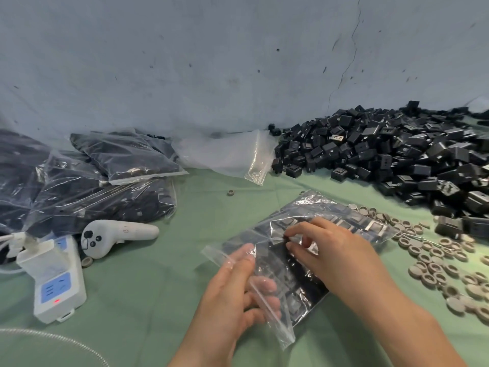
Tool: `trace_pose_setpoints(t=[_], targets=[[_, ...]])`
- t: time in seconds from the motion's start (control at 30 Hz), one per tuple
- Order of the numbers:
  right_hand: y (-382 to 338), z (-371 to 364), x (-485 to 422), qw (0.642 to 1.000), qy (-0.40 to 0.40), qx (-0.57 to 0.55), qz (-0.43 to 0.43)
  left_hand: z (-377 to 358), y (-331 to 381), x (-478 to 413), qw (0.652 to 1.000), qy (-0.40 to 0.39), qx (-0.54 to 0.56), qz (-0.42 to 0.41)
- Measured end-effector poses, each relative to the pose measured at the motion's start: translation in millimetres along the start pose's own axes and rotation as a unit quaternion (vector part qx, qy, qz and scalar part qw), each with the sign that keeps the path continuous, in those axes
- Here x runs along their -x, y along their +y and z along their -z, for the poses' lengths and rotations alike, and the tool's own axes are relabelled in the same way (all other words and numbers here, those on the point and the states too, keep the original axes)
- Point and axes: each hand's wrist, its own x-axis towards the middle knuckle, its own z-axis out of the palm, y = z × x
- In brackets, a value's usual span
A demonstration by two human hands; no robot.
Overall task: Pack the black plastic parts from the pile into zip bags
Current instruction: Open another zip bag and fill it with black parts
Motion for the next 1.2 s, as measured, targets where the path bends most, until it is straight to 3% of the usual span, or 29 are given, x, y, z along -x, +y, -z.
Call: trace_pose_setpoints(t=[0.3, 0.47, 0.63, 0.77, 0.9, 1.2], targets=[[3.1, 1.1, 0.4, 1.0, -0.011, -0.024, 0.004, 5.8, 13.4, 5.4, 0.981, -0.114, 0.126, 0.096], [5.2, -1.1, 0.4, 1.0, -0.013, -0.017, 0.006, 11.8, 13.2, 0.7, 0.99, -0.071, 0.108, 0.06], [6.8, -1.5, 0.8, 1.0, -0.018, -0.018, 0.007, 18.5, 11.4, -0.4, 0.999, 0.025, -0.018, 0.014], [7.7, -0.8, 0.8, 0.999, -0.031, -0.026, 0.007, 25.8, 12.1, -3.5, 0.996, 0.074, 0.048, -0.016], [5.8, 0.9, 0.3, 0.999, -0.029, -0.037, 0.007, 24.0, 17.6, -3.9, 0.99, 0.047, 0.135, -0.019], [4.1, 2.0, -0.1, 0.998, -0.019, -0.055, 0.007, -1.5, 6.4, -6.6, 0.981, 0.077, 0.17, -0.051]])
